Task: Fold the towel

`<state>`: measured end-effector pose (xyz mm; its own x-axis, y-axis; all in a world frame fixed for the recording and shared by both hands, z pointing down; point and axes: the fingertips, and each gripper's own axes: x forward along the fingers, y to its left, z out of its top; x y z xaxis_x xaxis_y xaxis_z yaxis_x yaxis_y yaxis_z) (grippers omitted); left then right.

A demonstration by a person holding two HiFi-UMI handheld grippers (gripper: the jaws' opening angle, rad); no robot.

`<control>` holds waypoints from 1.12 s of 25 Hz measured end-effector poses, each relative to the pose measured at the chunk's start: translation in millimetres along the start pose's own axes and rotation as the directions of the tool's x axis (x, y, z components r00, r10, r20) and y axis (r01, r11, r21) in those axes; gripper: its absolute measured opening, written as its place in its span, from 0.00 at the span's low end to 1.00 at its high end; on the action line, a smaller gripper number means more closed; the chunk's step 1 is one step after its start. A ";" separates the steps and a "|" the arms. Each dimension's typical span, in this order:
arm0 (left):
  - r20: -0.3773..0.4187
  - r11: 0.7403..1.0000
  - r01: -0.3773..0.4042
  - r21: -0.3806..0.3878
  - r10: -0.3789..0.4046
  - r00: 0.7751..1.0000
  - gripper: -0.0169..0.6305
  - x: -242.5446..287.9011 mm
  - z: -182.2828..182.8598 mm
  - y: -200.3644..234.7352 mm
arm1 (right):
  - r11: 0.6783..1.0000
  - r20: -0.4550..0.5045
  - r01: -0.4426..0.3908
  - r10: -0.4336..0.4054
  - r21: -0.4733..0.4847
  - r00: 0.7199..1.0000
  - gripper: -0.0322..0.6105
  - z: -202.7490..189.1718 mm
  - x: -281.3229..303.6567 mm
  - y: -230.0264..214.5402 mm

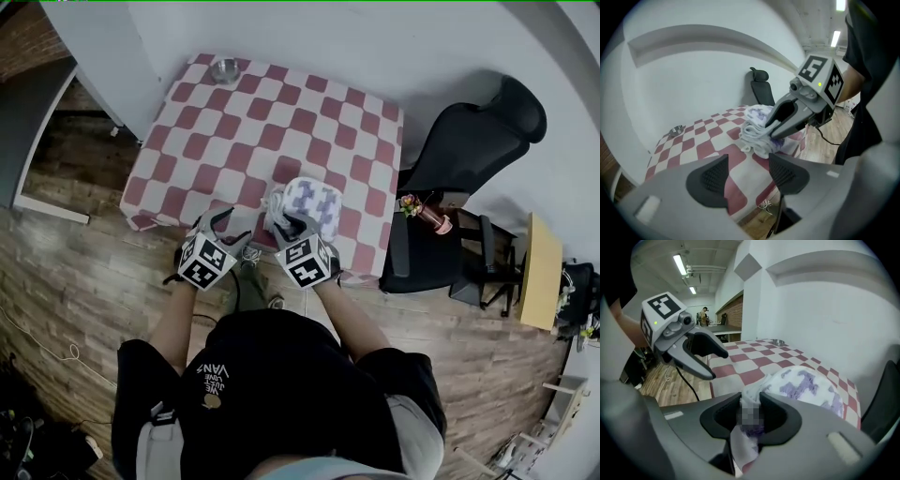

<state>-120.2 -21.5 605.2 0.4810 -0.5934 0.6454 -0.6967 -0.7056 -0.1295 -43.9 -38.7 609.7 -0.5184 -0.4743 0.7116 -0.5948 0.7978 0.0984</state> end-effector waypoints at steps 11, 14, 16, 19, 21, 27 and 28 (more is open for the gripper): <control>0.042 0.999 0.006 -0.040 -0.004 0.999 0.41 -3.2 8.4 -5.7 | 0.996 0.030 -0.092 0.092 0.021 0.995 0.35 -4.9 13.2 21.6; 0.060 1.000 0.010 -0.018 -0.009 0.998 0.41 -1.3 22.1 -10.8 | 0.989 0.135 -0.106 0.091 0.107 0.987 0.35 14.5 -6.1 12.9; 0.075 1.000 0.008 -0.009 -0.008 0.997 0.41 -0.9 31.5 -13.6 | 0.981 0.220 -0.101 0.063 0.163 0.973 0.35 26.8 -24.0 3.5; 0.099 1.000 0.009 -0.009 -0.008 0.995 0.41 -0.2 43.6 -17.5 | 0.973 0.315 -0.064 -0.008 0.220 0.949 0.35 37.2 -56.9 -17.9; 0.109 1.000 0.005 -0.008 -0.004 0.994 0.41 -0.4 49.5 -19.1 | 0.965 0.352 -0.024 -0.072 0.261 0.933 0.35 36.5 -79.4 -35.3; 0.200 0.998 -0.059 -0.029 0.063 0.978 0.41 -14.1 80.9 -16.4 | 0.924 0.387 0.103 -0.253 0.368 0.887 0.33 16.2 -139.1 -77.2; 0.222 0.997 -0.071 -0.039 0.078 0.972 0.41 -18.7 87.5 -16.1 | 0.918 0.397 0.115 -0.274 0.379 0.876 0.33 14.3 -148.3 -80.4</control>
<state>-71.4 -32.9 529.3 0.5311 -0.7176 0.4505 -0.7495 -0.6459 -0.1453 72.0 -37.9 486.3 -0.5351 -0.7818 0.3201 -0.8388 0.5368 -0.0909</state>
